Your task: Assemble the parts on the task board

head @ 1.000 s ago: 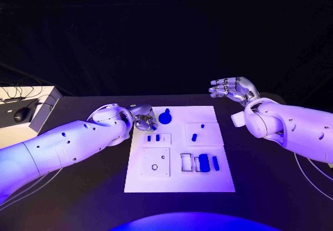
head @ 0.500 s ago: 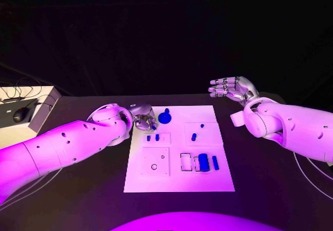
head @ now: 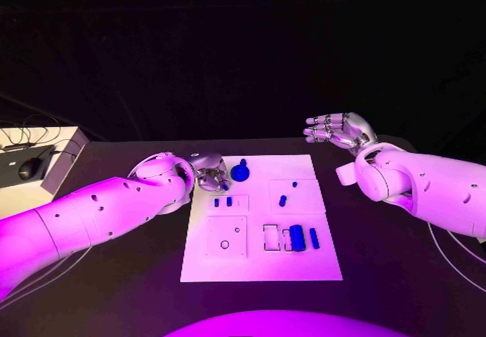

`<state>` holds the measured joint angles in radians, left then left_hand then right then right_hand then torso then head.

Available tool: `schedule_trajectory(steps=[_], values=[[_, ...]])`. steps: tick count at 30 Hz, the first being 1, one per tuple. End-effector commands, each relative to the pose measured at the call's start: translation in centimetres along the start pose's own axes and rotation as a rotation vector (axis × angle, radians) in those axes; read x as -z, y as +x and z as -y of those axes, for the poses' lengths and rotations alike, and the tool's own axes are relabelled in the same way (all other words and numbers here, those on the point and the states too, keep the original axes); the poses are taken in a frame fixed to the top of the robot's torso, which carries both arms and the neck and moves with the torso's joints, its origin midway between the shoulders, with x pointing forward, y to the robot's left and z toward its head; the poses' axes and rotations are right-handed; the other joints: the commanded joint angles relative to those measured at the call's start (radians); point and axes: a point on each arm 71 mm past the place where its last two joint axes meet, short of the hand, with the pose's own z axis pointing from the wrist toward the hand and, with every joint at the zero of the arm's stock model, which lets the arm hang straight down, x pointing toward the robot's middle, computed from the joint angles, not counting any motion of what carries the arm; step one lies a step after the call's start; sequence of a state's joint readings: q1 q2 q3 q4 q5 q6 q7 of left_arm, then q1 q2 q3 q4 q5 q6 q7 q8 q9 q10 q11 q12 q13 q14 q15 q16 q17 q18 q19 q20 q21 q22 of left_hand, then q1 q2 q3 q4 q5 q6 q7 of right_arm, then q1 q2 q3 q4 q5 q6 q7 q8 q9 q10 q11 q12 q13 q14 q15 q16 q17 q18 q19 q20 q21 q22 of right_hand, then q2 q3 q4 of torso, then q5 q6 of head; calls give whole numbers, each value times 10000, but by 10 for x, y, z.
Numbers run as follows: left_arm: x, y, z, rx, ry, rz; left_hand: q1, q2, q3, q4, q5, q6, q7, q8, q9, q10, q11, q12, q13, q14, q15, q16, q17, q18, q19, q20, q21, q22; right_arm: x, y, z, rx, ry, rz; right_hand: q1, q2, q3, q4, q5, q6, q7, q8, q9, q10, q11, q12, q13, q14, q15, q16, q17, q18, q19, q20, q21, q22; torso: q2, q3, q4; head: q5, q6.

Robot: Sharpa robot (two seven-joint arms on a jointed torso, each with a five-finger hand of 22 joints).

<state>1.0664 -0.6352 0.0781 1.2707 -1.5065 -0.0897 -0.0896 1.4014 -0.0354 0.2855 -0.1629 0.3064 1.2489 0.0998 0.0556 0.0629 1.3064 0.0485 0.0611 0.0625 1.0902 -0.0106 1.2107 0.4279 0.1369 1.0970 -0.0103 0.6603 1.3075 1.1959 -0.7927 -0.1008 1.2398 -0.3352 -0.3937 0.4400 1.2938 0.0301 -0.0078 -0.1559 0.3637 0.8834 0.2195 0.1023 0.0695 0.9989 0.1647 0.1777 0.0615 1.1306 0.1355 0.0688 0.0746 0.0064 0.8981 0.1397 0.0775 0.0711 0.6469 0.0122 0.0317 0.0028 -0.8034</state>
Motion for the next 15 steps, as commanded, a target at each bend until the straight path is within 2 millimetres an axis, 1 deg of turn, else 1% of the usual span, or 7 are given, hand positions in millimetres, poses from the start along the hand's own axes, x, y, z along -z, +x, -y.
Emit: schedule_trajectory(steps=[1,7,8,15], values=[[-1,1,2,-64,101,-9,28,83,9,33,11,43,27,71,31,44,13,3,1,54,-2,-49,17,186,43,41,-46,163,0,1,-1,-3,-102,-107,-75,31,36,1,50,61,39,-66,-6,54,0,-29,-12,-5,-22,-41,-16,-64,-45,-29,-20,0,1,4,0,1,-3],[-2,2,3,-68,87,-56,31,87,13,30,10,38,28,71,31,39,15,2,0,49,0,-51,24,195,40,49,-45,165,0,1,-1,-8,-103,-116,-75,31,36,1,50,61,39,-66,-6,54,0,-29,-12,-5,-22,-41,-16,-64,-45,-29,-20,0,-2,-3,4,7,-1],[-3,2,3,-70,83,-65,34,92,20,27,8,31,29,71,30,32,18,1,0,40,3,-55,35,209,37,62,-43,168,0,1,-1,-8,-103,-116,-75,31,36,1,50,61,39,-66,-6,54,0,-29,-12,-5,-22,-41,-16,-64,-45,-29,-20,0,-2,3,3,0,3],[-3,3,2,-141,-7,-184,41,95,26,20,7,22,29,71,30,25,20,4,1,36,4,-55,40,216,33,68,-41,170,0,1,-1,-9,-102,-117,-75,31,36,1,50,61,39,-66,-6,54,0,-29,-12,-5,-22,-41,-16,-64,-45,-29,-20,0,2,0,5,1,-15]])
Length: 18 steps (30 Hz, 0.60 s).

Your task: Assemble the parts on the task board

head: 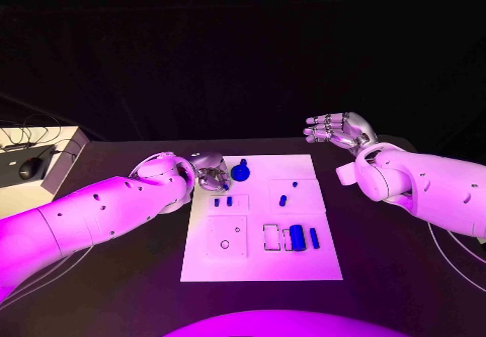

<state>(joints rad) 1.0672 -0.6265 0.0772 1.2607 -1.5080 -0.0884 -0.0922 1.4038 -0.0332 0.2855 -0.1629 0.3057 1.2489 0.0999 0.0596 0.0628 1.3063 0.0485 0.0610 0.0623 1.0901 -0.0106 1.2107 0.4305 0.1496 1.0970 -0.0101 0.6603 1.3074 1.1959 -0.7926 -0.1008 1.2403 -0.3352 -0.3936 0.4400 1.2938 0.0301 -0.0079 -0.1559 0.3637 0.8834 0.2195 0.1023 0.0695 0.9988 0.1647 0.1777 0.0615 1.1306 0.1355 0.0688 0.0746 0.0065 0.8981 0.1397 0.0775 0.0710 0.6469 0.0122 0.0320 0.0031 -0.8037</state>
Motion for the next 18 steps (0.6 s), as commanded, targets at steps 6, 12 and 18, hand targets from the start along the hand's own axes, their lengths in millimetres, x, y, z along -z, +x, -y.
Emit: schedule_trajectory(steps=[6,12,18], values=[[-1,4,0,-183,-75,-313,-5,67,11,27,9,-14,33,30,29,-10,29,6,3,7,16,-66,14,98,18,85,-44,169,0,1,-1,-8,-100,-114,-75,31,36,1,51,61,39,-66,-6,54,0,-30,-12,-5,-22,-41,-16,-65,-44,-30,-20,0,2,-5,1,-1,-26],[-1,7,0,-189,-64,-521,-54,8,-105,77,5,-225,8,13,14,-162,57,7,2,-97,53,-50,22,81,-42,124,-105,150,0,1,-1,-7,-100,-111,-75,31,36,1,51,61,39,-66,-6,54,0,-30,-12,-5,-22,-41,-16,-65,-44,-30,-20,0,2,-5,7,3,-37],[-1,8,0,-188,-40,-600,-66,-79,-183,120,8,-498,-38,17,12,-231,61,18,5,-175,67,-5,27,66,-56,142,-161,142,0,1,-1,-5,-101,-105,-75,31,36,1,51,61,39,-66,-6,54,0,-30,-12,-5,-22,-41,-16,-65,-44,-30,-20,0,2,-1,3,10,-48]])
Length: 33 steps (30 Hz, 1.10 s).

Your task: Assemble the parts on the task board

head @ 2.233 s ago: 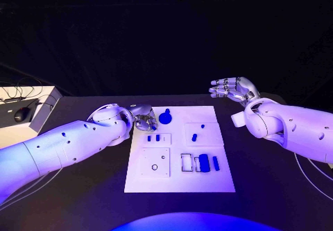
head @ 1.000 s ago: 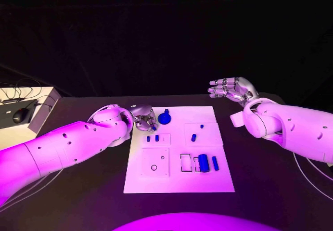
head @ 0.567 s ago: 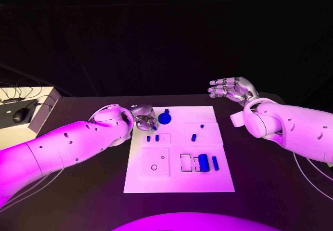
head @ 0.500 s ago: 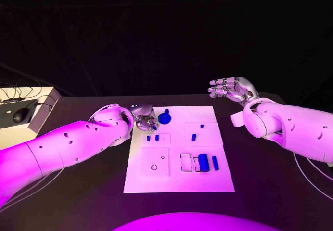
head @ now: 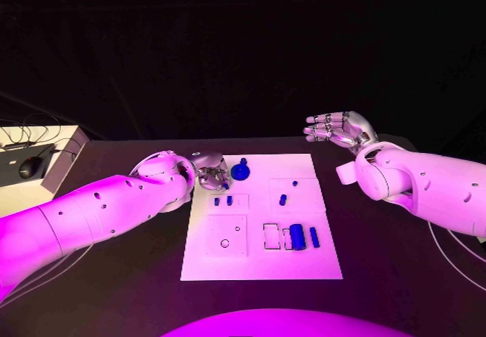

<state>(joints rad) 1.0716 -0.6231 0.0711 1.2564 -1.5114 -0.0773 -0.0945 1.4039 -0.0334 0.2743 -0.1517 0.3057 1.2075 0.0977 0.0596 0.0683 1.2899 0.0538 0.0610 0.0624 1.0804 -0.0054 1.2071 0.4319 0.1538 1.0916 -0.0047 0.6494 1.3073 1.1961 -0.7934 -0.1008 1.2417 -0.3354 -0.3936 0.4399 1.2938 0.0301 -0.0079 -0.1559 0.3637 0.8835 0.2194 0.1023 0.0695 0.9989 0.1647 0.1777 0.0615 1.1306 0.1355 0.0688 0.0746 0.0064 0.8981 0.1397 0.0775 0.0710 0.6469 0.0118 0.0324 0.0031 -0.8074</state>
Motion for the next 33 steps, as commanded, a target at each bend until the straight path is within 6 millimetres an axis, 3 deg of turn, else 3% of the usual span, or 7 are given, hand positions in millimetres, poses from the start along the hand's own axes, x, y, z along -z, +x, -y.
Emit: schedule_trajectory(steps=[1,15,30,33], values=[[0,8,0,-99,-6,-473,-71,-92,-73,9,9,-114,-22,15,-44,-73,8,20,4,-81,16,33,13,23,-1,90,-55,142,0,1,-1,-3,-97,-100,-75,31,37,0,51,60,40,-66,-6,54,0,-30,-13,-5,-22,-41,-16,-64,-45,-30,-20,0,2,3,-1,10,-11],[2,6,-1,-92,27,-298,-125,-337,93,133,18,-545,-59,17,-43,-271,74,27,2,-144,66,40,-78,49,62,133,-215,128,0,0,-1,6,-92,-84,-75,31,36,1,50,60,39,-66,-6,55,-1,-29,-13,-5,-22,-41,-16,-64,-44,-30,-20,0,4,0,-1,-3,-23],[4,5,-3,-122,-6,-177,-70,-358,118,133,5,-569,-49,15,-48,-212,62,34,7,-133,56,46,-103,51,82,127,-241,146,0,0,-1,17,-90,-66,-81,34,30,12,48,65,38,-63,-6,62,-5,-28,-13,3,-25,-39,-14,-64,-40,-32,-20,1,2,-5,5,1,-30],[4,5,-3,-104,22,-126,-68,-401,144,135,14,-1008,-134,12,-65,-198,52,29,6,-127,56,41,-116,46,92,124,-257,147,0,0,-1,18,-88,-64,-81,34,30,12,48,65,38,-63,-6,62,-5,-28,-13,3,-25,-39,-14,-64,-40,-32,-20,1,-1,-6,-1,-4,-23]])
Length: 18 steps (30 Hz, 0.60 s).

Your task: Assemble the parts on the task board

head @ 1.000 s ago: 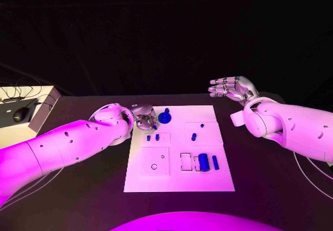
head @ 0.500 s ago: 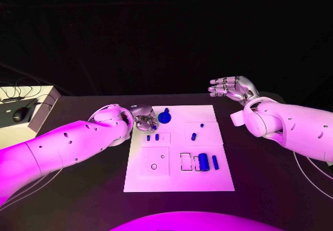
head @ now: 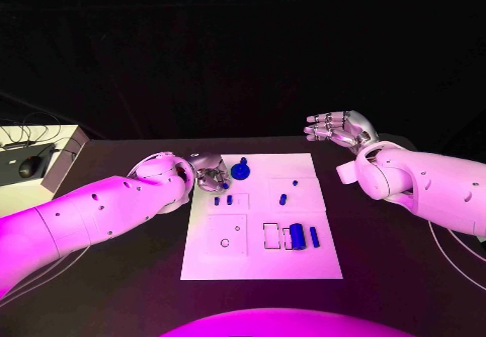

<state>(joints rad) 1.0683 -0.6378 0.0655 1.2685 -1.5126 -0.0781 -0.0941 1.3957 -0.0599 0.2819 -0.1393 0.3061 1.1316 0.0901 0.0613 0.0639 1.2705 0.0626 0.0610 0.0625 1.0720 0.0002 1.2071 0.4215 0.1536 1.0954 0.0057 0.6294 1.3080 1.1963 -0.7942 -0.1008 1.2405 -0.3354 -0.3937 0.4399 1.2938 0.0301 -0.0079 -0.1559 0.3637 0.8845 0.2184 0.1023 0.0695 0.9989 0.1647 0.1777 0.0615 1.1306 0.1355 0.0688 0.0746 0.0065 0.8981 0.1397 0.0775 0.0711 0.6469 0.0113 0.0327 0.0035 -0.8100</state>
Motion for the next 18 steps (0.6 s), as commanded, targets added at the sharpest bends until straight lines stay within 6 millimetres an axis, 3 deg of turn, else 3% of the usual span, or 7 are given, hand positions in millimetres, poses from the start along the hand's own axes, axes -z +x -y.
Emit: schedule_trajectory(steps=[1,6,12,18], values=[[0,2,0,-68,54,-49,12,-152,83,13,5,-448,-114,-8,-24,5,-37,29,6,-38,-1,40,-14,46,61,20,-61,140,0,0,-1,8,-94,-80,-81,34,30,12,48,55,48,-63,-6,62,-5,-28,-13,3,-25,-39,-15,-65,-40,-32,-20,1,-1,-2,-4,-9,1],[0,1,0,-35,68,2,22,-244,141,29,-4,-1178,-354,-2,-22,38,-35,30,7,-17,-2,33,-23,43,92,19,-91,137,0,0,-1,7,-92,-82,-81,34,30,12,48,55,48,-63,-6,62,-5,-28,-13,3,-25,-39,-15,-65,-40,-32,-20,1,1,5,-3,-12,2],[0,1,0,-20,66,50,46,-272,134,53,-16,-1608,-417,-22,-38,59,-34,33,8,-4,-5,27,-24,43,112,16,-114,134,0,1,-1,5,-89,-87,-81,34,30,12,48,55,48,-63,-6,62,-5,-28,-13,3,-25,-39,-15,-65,-40,-32,-20,1,-2,7,-10,-9,4],[0,1,-1,-21,26,29,57,-268,132,65,-18,-1604,-400,-13,-33,61,-38,32,8,-1,-7,24,-24,43,120,15,-121,136,0,0,-1,9,-84,-80,-81,34,30,12,48,55,48,-63,-6,62,-5,-28,-13,3,-25,-39,-15,-65,-40,-32,-20,1,0,7,-11,-14,-4]])
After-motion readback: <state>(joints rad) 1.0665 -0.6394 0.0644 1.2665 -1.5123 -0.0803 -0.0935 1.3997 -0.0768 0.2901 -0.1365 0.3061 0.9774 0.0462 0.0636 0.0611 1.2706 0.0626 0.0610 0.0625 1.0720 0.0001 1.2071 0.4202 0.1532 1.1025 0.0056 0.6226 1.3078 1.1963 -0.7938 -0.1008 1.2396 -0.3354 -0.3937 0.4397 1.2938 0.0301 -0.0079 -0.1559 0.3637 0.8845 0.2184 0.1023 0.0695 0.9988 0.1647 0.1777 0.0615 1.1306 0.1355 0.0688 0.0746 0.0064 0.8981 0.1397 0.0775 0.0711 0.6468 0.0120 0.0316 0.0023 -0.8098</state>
